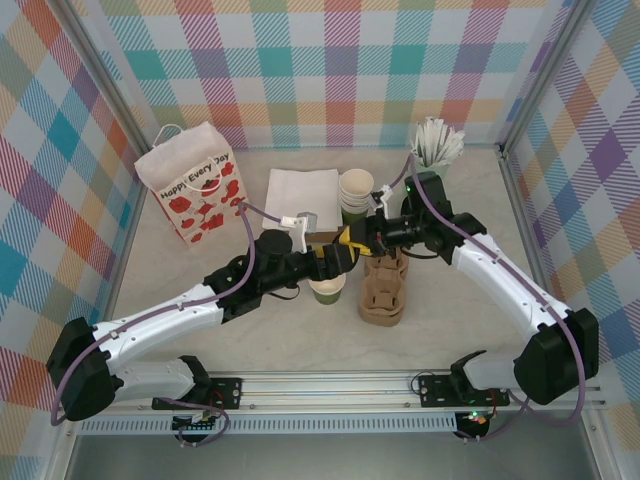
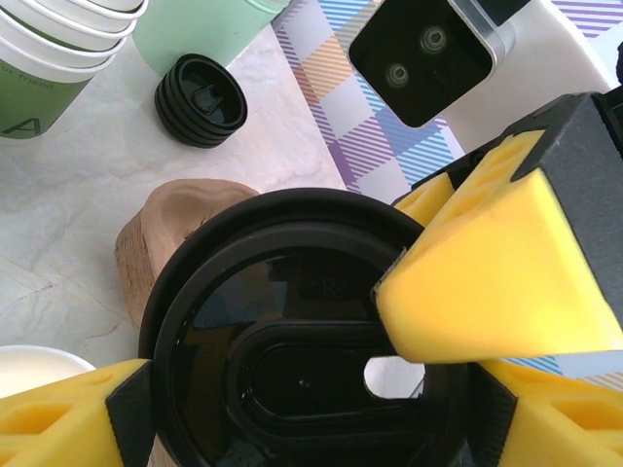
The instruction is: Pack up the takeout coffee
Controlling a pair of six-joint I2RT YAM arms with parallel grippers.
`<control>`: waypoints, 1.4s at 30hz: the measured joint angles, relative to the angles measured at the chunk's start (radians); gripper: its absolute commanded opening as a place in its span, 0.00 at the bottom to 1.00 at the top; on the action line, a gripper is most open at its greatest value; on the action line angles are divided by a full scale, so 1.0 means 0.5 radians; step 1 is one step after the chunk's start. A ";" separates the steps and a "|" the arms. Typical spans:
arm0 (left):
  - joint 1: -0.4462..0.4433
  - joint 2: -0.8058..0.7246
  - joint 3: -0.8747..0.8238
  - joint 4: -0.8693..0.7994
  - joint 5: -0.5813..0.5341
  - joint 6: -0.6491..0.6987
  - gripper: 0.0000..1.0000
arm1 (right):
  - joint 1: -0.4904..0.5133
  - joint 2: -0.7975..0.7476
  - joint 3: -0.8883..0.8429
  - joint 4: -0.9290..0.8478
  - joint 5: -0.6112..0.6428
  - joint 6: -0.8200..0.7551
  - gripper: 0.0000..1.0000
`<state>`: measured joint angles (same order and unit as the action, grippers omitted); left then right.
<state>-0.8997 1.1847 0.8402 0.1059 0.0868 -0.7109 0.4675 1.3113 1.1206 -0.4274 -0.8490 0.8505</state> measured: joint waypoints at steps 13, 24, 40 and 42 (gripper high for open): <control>0.002 0.006 0.000 -0.003 0.005 0.002 0.74 | 0.008 -0.017 0.000 -0.030 0.047 -0.031 0.30; 0.002 0.004 0.010 -0.217 -0.066 0.129 0.71 | 0.029 -0.144 0.000 -0.188 0.272 -0.090 0.61; -0.032 0.011 0.340 -1.096 -0.446 0.537 0.66 | -0.073 -0.420 0.120 -0.978 1.468 -0.490 0.97; -0.047 0.064 0.392 -1.163 -0.482 0.570 0.65 | -0.085 -0.451 0.120 -1.038 1.600 -0.537 1.00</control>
<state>-0.9230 1.2167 1.0363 -0.4755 -0.1543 -0.4259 0.4252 1.0859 1.1805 -0.9463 -0.0490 0.5819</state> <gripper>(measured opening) 0.664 0.983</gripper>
